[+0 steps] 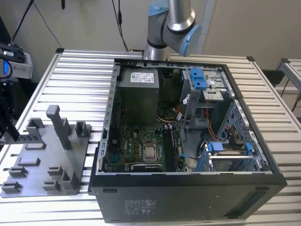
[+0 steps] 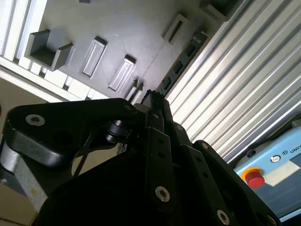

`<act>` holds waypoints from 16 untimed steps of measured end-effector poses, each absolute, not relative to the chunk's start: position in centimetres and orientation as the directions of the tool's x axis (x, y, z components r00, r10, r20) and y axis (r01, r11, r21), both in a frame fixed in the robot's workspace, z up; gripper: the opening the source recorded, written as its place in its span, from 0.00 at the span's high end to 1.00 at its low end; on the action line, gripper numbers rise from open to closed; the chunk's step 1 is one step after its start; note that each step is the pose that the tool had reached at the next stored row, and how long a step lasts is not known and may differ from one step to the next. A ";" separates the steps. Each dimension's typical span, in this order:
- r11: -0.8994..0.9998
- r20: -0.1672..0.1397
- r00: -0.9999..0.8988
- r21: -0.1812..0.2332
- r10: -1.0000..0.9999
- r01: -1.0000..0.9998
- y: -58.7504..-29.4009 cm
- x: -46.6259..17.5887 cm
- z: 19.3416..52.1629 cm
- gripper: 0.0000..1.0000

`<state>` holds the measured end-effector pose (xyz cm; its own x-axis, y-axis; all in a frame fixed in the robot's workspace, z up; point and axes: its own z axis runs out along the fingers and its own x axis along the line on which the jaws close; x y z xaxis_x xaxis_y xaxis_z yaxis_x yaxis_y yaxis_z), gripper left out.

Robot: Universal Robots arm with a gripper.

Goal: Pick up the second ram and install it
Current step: 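Pick up the second ram and move it above second insertion slot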

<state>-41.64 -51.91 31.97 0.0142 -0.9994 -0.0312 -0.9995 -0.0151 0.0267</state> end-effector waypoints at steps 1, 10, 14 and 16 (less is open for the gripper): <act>-0.015 -0.031 0.014 0.027 -0.999 -1.000 -51.9 -41.6 32.1 0.86; -0.015 -0.031 0.014 0.027 -0.999 -1.000 -51.9 -41.6 32.9 0.86; -0.015 -0.031 0.014 0.027 -0.999 -1.000 -51.9 -41.6 33.3 0.86; -0.015 -0.031 0.014 0.027 -0.999 -1.000 -51.9 -41.6 33.4 0.86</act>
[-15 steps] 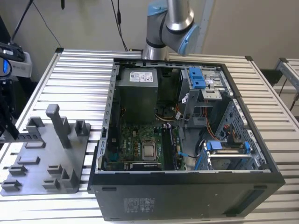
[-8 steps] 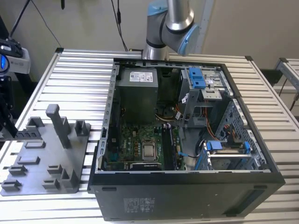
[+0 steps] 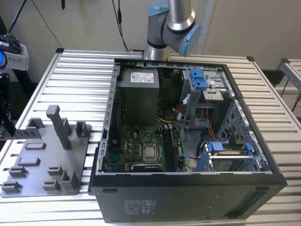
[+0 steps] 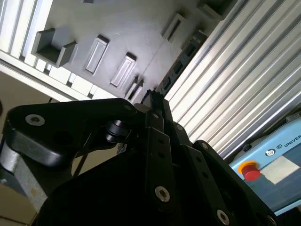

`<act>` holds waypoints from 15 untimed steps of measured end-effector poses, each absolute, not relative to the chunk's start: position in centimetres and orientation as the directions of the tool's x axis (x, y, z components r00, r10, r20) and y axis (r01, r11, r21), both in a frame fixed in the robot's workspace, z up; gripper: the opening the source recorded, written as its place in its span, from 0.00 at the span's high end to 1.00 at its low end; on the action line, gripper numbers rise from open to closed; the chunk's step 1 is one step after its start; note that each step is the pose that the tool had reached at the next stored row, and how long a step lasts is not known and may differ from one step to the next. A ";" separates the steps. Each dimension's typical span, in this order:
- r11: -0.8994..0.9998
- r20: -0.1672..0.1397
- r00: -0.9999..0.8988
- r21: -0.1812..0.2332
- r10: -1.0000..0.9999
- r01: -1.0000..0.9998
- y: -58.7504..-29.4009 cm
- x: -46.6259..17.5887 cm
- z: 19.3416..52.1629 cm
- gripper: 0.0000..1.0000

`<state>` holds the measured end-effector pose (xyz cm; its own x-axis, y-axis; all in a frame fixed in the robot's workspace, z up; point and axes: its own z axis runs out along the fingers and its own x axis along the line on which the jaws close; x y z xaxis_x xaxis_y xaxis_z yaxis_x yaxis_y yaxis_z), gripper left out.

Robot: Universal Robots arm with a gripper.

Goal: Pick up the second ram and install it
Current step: 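Pick up the second ram and move it above second insertion slot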

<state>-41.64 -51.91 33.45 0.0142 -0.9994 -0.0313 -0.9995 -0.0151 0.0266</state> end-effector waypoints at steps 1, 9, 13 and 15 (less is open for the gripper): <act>-0.015 -0.031 0.014 0.027 -0.999 -1.000 -51.9 -41.6 33.5 0.86; -0.015 -0.031 0.014 0.027 -0.999 -1.000 -51.9 -41.6 34.1 0.86; -0.015 -0.031 0.014 0.027 -0.999 -1.000 -51.9 -41.6 34.5 0.86; -0.015 -0.031 0.014 0.027 -0.999 -1.000 -51.9 -41.6 34.7 0.86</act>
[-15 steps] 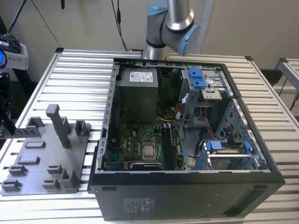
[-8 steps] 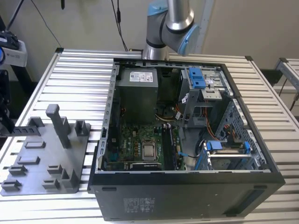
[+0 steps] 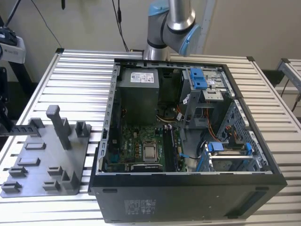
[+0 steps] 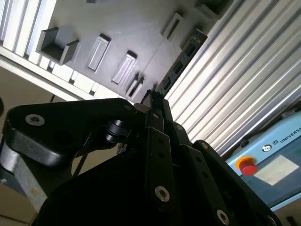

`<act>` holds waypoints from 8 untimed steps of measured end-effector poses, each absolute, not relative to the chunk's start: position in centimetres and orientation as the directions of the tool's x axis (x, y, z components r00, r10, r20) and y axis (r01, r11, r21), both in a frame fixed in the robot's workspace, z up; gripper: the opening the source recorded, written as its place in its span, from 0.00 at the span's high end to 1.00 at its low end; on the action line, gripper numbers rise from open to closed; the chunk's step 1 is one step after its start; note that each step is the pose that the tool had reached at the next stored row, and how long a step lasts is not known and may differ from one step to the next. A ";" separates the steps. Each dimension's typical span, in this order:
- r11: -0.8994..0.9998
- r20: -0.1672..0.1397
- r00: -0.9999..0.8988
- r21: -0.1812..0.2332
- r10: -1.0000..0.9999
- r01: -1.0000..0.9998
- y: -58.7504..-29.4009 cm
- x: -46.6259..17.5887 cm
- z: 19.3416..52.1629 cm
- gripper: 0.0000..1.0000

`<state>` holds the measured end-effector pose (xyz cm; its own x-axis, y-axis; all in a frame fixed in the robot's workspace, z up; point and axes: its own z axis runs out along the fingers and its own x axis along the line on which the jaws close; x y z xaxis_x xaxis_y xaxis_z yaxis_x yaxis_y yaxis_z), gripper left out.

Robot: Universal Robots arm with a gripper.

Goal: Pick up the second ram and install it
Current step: 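Pick up the second ram and move it above second insertion slot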

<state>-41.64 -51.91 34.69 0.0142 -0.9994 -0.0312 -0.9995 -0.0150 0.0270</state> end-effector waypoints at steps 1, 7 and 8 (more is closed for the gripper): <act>-0.015 -0.031 0.014 0.027 -0.999 -1.000 -51.9 -41.6 34.8 0.86; -0.015 -0.027 0.014 0.027 -1.000 -1.000 -51.9 -41.6 35.4 0.86; -0.015 -0.028 0.014 0.027 -1.000 -1.000 -51.9 -41.6 35.4 0.86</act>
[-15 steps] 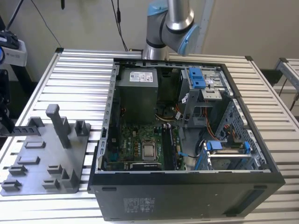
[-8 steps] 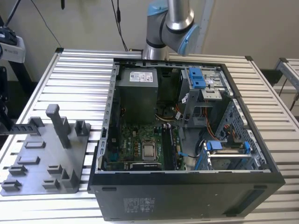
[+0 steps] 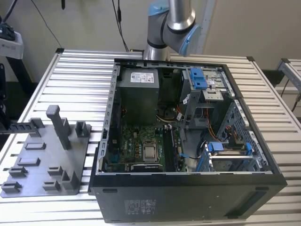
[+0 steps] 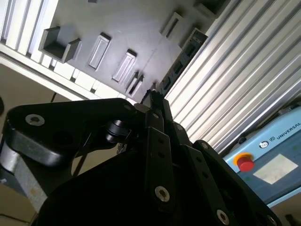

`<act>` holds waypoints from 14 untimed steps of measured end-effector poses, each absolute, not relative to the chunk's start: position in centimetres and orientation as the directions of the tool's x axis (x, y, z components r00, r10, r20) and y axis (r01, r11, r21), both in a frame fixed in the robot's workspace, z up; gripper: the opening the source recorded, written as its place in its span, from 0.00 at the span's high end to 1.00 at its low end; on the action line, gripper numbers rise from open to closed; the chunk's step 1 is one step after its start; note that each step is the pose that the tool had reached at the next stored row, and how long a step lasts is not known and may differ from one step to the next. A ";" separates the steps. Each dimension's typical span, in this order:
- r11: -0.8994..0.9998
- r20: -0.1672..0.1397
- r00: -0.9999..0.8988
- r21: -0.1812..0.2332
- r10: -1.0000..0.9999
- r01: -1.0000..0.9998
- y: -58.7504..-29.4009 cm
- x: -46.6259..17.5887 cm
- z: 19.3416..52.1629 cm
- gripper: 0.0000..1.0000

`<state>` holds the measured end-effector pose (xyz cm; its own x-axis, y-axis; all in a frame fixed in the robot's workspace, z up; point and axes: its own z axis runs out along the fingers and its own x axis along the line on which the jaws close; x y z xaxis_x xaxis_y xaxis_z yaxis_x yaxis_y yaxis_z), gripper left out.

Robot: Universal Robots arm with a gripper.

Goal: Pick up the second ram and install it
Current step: 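Pick up the second ram and move it above second insertion slot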

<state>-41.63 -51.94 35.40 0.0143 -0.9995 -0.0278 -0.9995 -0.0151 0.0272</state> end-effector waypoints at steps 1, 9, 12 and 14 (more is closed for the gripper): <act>-0.015 -0.029 0.014 0.027 -0.999 -1.000 -52.0 -41.6 35.4 0.86; -0.015 -0.029 0.014 0.027 -0.999 -1.000 -52.0 -41.6 36.5 0.86; -0.015 -0.029 0.014 0.027 -0.999 -1.000 -52.0 -41.6 37.5 0.86; -0.015 -0.028 0.014 0.027 -0.999 -1.000 -52.0 -41.6 37.8 0.86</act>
